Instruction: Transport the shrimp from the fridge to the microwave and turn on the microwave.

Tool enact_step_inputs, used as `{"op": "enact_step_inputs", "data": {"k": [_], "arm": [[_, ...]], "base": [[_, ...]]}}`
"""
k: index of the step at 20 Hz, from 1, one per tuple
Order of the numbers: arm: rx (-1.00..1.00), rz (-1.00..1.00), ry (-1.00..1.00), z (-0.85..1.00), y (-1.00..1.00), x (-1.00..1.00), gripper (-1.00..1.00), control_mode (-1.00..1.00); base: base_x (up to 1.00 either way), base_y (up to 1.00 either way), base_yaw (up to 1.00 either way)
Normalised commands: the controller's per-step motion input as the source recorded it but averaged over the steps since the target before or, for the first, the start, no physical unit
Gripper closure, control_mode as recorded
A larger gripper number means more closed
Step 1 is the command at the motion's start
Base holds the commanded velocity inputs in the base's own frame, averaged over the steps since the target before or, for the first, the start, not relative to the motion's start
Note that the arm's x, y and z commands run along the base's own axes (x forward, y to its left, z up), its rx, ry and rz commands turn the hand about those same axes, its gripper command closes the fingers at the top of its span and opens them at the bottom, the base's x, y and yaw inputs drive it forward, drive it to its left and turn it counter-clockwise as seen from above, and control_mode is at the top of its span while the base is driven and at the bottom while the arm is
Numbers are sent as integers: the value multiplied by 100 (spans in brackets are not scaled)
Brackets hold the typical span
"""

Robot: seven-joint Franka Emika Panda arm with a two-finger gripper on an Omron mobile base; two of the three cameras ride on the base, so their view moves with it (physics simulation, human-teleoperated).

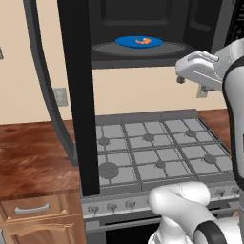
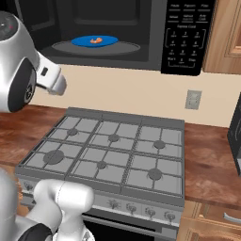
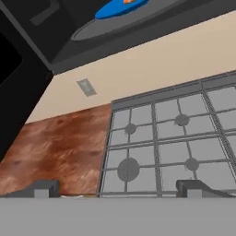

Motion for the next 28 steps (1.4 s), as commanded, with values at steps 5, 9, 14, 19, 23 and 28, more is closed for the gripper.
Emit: {"op": "enact_step_inputs", "data": {"k": [5, 9, 14, 19, 23, 28], "arm": [[12, -10, -4, 0, 2, -47, -100, -100], [9, -11, 0, 3, 5, -36, -100, -100], [11, -4, 0, 6, 0, -28, -100, -100], [13, 0, 0, 8, 0, -31, -100, -100], [17, 0, 0, 12, 0, -35, -100, -100], [15, 2, 0, 11, 12, -36, -100, -100]], "base": [[0, 0, 0], [0, 0, 0], [0, 0, 0], [0, 0, 0], [0, 0, 0], [0, 0, 0]]}}
